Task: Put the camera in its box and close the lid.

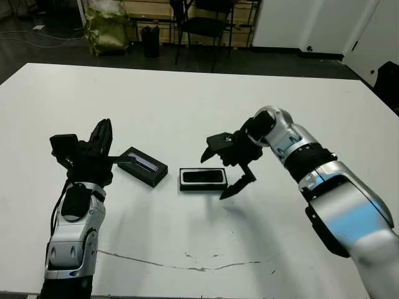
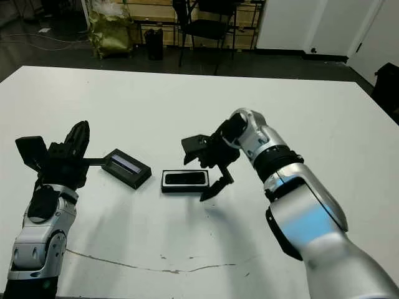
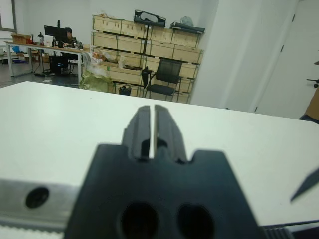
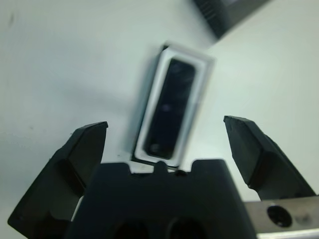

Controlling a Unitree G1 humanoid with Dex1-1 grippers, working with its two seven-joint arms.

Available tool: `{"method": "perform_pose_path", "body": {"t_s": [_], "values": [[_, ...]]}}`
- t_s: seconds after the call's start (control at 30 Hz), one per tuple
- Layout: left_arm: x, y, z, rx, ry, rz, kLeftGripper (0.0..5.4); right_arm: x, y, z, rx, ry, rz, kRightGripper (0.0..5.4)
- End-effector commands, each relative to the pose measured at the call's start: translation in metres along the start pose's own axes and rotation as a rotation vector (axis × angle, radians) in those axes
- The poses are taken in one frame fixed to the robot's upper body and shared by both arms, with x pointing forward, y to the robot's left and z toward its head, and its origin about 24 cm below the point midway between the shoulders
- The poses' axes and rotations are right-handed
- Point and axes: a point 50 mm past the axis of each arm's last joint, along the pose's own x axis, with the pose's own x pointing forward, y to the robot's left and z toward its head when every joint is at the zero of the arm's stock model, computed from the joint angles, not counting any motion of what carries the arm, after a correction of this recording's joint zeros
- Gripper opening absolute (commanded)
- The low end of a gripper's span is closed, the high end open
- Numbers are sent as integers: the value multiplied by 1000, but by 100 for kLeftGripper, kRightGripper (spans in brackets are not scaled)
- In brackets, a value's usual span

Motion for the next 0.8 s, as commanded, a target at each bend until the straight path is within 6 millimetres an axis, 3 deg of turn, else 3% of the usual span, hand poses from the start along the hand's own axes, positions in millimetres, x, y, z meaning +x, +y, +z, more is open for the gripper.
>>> {"method": "perform_pose_path", "body": {"t_s": [0.03, 0.13, 0.3, 0.43, 0.53, 0.8], "values": [[-2, 3, -6, 2, 30, 4, 0, -29, -8, -3, 49, -85, -160, 539], [-2, 3, -6, 6, 32, 3, 0, -46, -12, -6, 149, -172, -281, 539], [-2, 3, -5, 4, 36, 3, 0, -57, -9, -15, 286, -366, -501, 518], [-2, 3, -5, 13, 28, -2, 0, -57, 3, -20, 350, -510, -724, 433], [-1, 3, -5, 7, 29, -1, 0, -52, 15, -25, 321, -526, -831, 365], [0, 3, -4, 13, 27, -4, 0, -31, 40, -37, 200, -476, -928, 178]]}}
